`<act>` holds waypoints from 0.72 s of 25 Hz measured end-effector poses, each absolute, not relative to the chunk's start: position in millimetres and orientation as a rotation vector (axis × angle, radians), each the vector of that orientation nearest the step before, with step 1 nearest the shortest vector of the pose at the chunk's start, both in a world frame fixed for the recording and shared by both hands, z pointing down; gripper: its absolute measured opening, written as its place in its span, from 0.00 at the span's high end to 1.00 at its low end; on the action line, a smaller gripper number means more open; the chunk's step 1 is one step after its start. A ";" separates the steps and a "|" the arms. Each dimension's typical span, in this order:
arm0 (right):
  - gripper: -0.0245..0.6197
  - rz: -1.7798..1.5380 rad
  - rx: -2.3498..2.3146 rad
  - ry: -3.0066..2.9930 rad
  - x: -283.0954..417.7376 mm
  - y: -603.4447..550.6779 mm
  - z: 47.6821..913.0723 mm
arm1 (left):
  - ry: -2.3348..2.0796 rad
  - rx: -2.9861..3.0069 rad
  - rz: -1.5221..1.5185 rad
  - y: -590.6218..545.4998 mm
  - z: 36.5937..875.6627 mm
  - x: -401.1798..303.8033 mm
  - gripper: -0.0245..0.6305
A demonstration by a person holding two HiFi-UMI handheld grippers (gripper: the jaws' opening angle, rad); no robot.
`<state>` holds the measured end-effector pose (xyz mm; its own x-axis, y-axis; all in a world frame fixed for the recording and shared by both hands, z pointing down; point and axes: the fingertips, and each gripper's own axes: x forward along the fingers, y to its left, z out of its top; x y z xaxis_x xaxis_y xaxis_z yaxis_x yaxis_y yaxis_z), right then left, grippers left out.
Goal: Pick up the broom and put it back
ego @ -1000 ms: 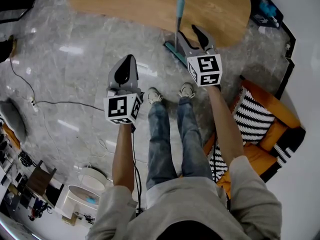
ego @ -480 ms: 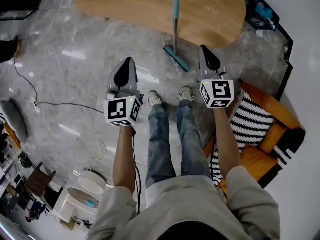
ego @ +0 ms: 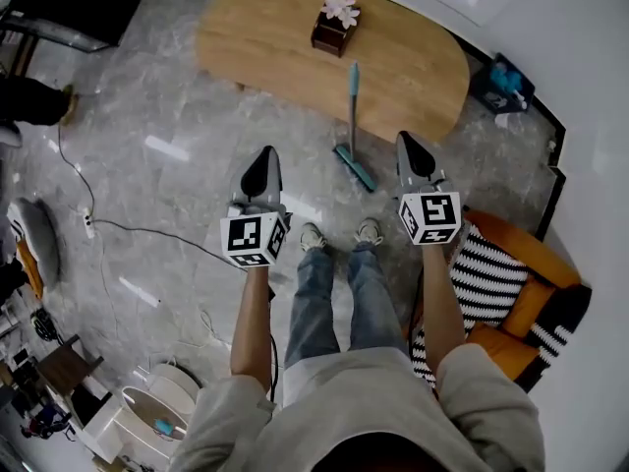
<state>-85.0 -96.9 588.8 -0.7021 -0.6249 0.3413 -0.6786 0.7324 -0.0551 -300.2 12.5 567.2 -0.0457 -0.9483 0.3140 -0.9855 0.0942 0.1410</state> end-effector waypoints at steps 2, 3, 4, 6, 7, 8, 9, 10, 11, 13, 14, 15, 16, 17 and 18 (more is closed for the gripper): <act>0.96 0.237 1.017 -2.647 -84.1 -96.2 565.7 | -2.055 1.914 0.158 15.9 548.5 -299.4 0.96; 0.96 0.218 1.019 -2.655 -84.6 -98.4 553.8 | -2.062 1.919 0.151 15.3 538.8 -300.7 0.96; 0.96 0.192 1.022 -2.664 -85.6 -102.6 541.8 | -2.070 1.925 0.140 12.8 529.0 -303.1 0.96; 0.96 0.144 1.031 -2.679 -85.4 -110.7 518.4 | -2.083 1.935 0.122 8.2 510.0 -308.4 0.96; 0.96 0.129 1.037 -2.683 -83.5 -112.8 507.6 | -2.088 1.940 0.122 7.6 500.7 -310.4 0.96; 0.96 0.118 1.043 -2.684 -80.7 -114.1 497.4 | -2.095 1.944 0.122 7.6 491.3 -312.2 0.96; 0.96 0.108 1.049 -2.685 -77.2 -114.5 487.6 | -2.102 1.947 0.119 7.9 481.8 -313.5 0.96; 0.96 0.100 1.054 -2.685 -73.3 -114.1 478.1 | -2.108 1.950 0.113 8.6 472.4 -314.2 0.96; 0.96 0.095 1.058 -2.686 -69.0 -112.9 468.8 | -2.111 1.952 0.105 10.0 463.6 -314.1 0.96; 0.96 0.106 1.071 -2.691 -59.7 -109.1 451.1 | -2.114 1.954 0.088 14.3 447.1 -312.6 0.96; 0.96 0.119 1.078 -2.699 -54.9 -107.7 442.7 | -2.119 1.956 0.081 16.3 439.0 -311.7 0.96; 0.96 0.132 1.086 -2.706 -50.1 -107.0 434.7 | -2.125 1.960 0.075 17.5 431.0 -310.6 0.96; 0.96 0.140 1.096 -2.710 -45.0 -106.7 427.3 | -2.129 1.965 0.072 18.2 423.1 -309.1 0.96; 0.96 0.142 1.108 -2.710 -39.7 -105.7 420.8 | -2.132 1.972 0.072 19.4 415.8 -307.2 0.96; 0.96 0.141 1.121 -2.709 -34.7 -104.1 414.7 | -2.134 1.977 0.073 21.3 409.2 -305.4 0.96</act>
